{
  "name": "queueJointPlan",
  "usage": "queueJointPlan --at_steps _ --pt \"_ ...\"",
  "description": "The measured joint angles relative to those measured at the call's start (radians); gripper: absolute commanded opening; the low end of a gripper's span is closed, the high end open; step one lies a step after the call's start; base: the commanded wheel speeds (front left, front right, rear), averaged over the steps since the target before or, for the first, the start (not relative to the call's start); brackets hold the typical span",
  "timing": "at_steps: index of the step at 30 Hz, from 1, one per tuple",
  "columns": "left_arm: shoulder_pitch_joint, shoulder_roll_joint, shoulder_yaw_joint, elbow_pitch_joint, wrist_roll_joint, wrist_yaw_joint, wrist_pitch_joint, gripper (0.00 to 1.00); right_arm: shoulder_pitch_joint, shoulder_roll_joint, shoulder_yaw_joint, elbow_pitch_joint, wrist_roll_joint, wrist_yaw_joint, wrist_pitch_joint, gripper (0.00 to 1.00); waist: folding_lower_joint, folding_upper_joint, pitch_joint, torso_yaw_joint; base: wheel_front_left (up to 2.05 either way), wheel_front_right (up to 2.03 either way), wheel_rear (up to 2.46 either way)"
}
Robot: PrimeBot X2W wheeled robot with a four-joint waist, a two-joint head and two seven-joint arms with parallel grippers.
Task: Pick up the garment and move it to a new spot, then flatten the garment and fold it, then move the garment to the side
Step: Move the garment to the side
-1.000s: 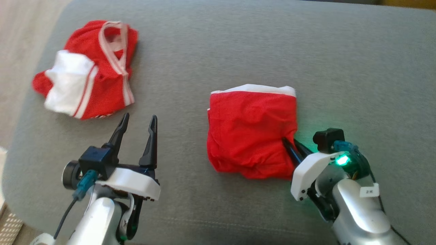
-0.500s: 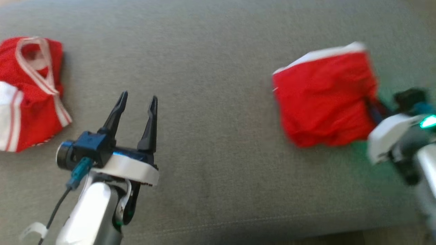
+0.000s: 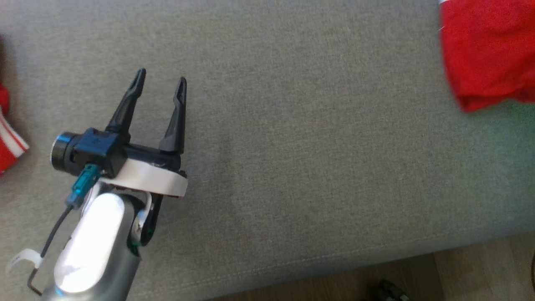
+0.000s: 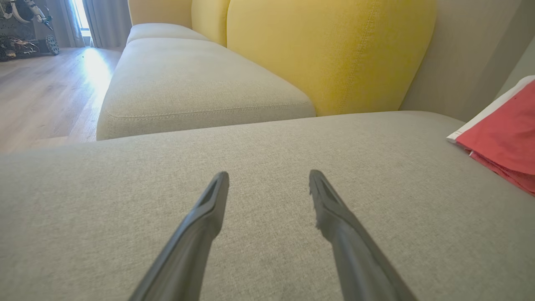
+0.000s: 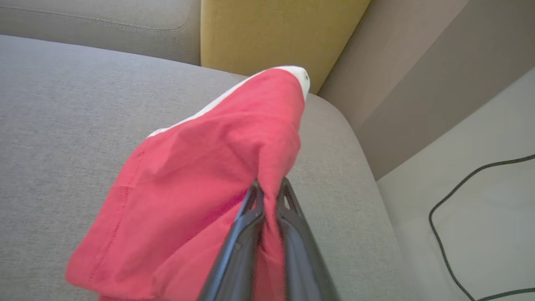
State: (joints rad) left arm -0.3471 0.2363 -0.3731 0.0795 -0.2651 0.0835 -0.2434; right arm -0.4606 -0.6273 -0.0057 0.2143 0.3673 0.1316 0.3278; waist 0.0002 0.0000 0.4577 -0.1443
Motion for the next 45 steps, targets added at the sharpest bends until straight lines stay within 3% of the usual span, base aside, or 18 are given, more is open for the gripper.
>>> queueJointPlan --at_steps 5,13,14,15,16,17,25,32,34,35,37,45 --pt "-0.013 0.010 0.001 -0.002 0.000 -0.004 0.000 1.00 -0.002 -0.010 -0.071 -0.025 0.011 0.000 0.009 0.00 0.0000 0.0000 0.038 -0.016 0.00 0.00 0.00" --pt "-0.029 0.018 0.000 -0.004 0.000 -0.005 0.004 1.00 -0.008 -0.003 -0.084 -0.036 0.034 0.000 0.007 0.00 -0.0001 0.0000 0.055 -0.029 0.00 0.00 0.00" --pt "-0.030 0.019 0.000 -0.004 0.000 -0.006 0.004 1.00 -0.012 0.004 -0.087 -0.036 0.035 0.000 0.007 0.07 -0.0001 0.0000 0.055 -0.029 0.00 0.00 0.00" --pt "-0.030 0.019 -0.001 -0.004 0.000 -0.006 0.004 1.00 -0.015 0.012 -0.089 -0.036 0.035 0.000 0.007 0.25 -0.0001 0.0000 0.054 -0.029 0.00 0.00 0.00" --pt "-0.030 0.020 -0.001 -0.003 0.000 -0.006 0.004 1.00 -0.020 0.020 -0.091 -0.038 0.035 0.000 0.007 0.56 -0.0001 0.0000 0.053 -0.029 0.00 0.00 0.00" --pt "-0.030 0.021 -0.001 -0.003 0.000 -0.005 0.004 1.00 -0.021 0.024 -0.092 -0.043 0.034 0.000 0.007 1.00 -0.0001 0.0000 0.051 -0.029 0.00 0.00 0.00" --pt "-0.027 0.023 -0.001 0.008 -0.002 -0.003 0.004 1.00 -0.008 0.100 -0.220 -0.097 -0.049 0.000 0.010 1.00 -0.0001 0.0000 0.020 -0.033 0.00 0.00 0.00" --pt "-0.001 0.024 0.000 0.017 -0.012 0.007 0.004 1.00 0.097 0.255 -0.308 -0.228 -0.119 0.000 -0.012 1.00 -0.0001 0.0000 -0.028 -0.042 0.00 0.00 0.00" --pt "0.009 0.024 0.000 0.021 -0.014 0.014 0.004 1.00 0.112 0.282 -0.308 -0.254 -0.123 0.000 -0.025 1.00 -0.0001 0.0000 -0.037 -0.044 0.00 0.00 0.00" --pt "0.033 0.023 0.001 0.025 -0.027 0.016 0.004 1.00 0.145 0.343 -0.292 -0.312 -0.134 0.000 -0.038 1.00 -0.0001 0.0000 -0.059 -0.046 0.00 0.00 0.00" --pt "0.044 0.023 0.002 0.026 -0.030 0.023 0.004 1.00 0.163 0.373 -0.280 -0.335 -0.136 0.000 -0.044 1.00 -0.0001 0.0000 -0.070 -0.047 0.00 0.00 0.00" --pt "0.127 0.013 0.015 0.035 -0.060 0.055 0.002 1.00 0.313 0.524 -0.112 -0.397 -0.141 0.000 -0.122 1.00 -0.0002 0.0000 -0.183 -0.018 0.00 0.00 0.00"
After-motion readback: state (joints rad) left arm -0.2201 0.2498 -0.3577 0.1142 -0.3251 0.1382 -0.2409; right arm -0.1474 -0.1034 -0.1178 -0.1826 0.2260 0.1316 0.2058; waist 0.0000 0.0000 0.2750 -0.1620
